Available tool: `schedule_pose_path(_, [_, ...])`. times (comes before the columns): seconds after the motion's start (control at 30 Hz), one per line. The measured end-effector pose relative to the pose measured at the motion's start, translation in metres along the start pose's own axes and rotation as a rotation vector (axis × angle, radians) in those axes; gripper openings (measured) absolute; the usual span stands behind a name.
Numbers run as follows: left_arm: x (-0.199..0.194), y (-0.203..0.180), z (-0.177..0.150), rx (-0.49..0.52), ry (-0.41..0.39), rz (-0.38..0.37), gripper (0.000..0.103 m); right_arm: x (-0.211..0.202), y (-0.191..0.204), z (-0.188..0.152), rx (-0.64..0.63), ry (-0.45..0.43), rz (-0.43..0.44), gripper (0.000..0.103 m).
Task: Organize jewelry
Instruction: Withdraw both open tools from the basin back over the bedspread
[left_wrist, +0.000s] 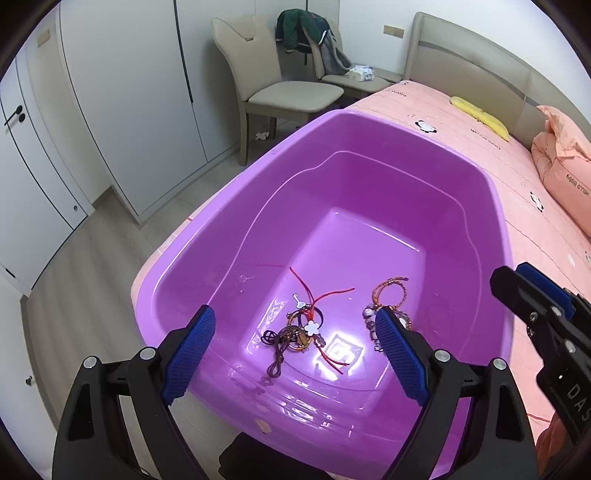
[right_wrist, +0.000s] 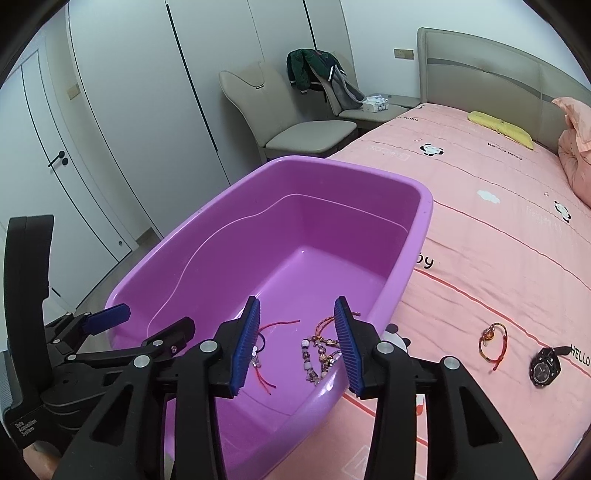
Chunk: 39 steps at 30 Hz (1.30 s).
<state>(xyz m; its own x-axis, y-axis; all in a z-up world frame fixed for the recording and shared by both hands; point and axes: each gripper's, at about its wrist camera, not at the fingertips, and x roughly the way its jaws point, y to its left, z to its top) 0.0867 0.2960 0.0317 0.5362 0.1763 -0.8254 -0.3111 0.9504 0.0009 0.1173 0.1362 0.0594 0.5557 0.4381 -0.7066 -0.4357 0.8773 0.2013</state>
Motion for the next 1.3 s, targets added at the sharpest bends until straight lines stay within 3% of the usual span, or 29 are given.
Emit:
schedule_pose_path(0.53, [-0.040,-0.040,-0.012,0.066,-0.050,-0.051,0.087,-0.058,-0.035,-0.031,0.073,-0.070,-0.008,0.045])
schedule_pose_path(0.77, [-0.055,-0.069,-0.027,0.120,-0.062,-0.096,0.093,-0.089,-0.064,-0.060,0.141,-0.090,-0.040,0.051])
schedule_pose_path(1.07, [-0.070,-0.118,-0.055,0.186,-0.086,-0.181,0.096,-0.124,-0.120,-0.118,0.248,-0.104,-0.140,0.056])
schedule_pose_path(1.3, [-0.070,-0.165,-0.078,0.257,-0.084,-0.249,0.097,-0.147,-0.179,-0.161,0.358,-0.126,-0.232,0.067])
